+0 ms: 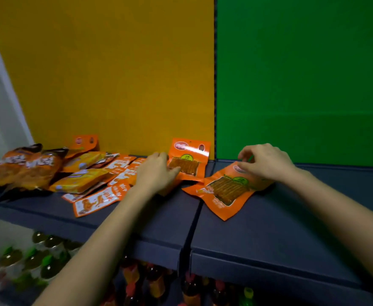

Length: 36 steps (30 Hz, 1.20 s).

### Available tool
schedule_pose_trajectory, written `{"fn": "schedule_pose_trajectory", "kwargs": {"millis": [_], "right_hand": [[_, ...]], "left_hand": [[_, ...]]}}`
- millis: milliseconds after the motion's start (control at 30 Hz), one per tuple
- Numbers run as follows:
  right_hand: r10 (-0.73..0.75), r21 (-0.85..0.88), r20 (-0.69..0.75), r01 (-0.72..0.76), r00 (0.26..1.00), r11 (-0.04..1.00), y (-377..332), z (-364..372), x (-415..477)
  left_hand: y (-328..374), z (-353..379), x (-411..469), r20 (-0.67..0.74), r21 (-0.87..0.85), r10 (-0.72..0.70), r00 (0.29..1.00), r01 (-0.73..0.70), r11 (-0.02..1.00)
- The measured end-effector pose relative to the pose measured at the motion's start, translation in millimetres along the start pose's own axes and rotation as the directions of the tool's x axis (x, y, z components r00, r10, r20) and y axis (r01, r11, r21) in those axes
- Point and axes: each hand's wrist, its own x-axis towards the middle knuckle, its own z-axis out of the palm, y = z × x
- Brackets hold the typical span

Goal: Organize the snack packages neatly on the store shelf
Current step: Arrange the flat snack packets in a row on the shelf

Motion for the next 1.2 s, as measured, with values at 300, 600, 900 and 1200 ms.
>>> {"fn": "schedule_pose_trajectory", "kwargs": {"millis": [300,600,900,1200], "right_hand": [[0.423,-0.002,0.031,-0.423,0.906,0.906,13,10,-27],[0.620,0.000,0.137,-0.626,0.773,0.780,-30,39,-47],[0.699,0.082,0.063,-0.702,0.713,0.708,-64,54,-25],[0.726,0.428,0.056,-0.673,0.686,0.603,-61,56,-27]], "left_hand": [[-19,15,54,0.185,-0.116,-0.016,0.983,0.038,0.992],[-24,27,80,0.356,-0.214,-0.064,0.932,0.149,0.965],[-18,29,87,0.420,-0.464,-0.004,0.907,0.219,0.858],[-24,20,81,0.521,-0.695,0.072,0.851,0.374,0.615]]}}
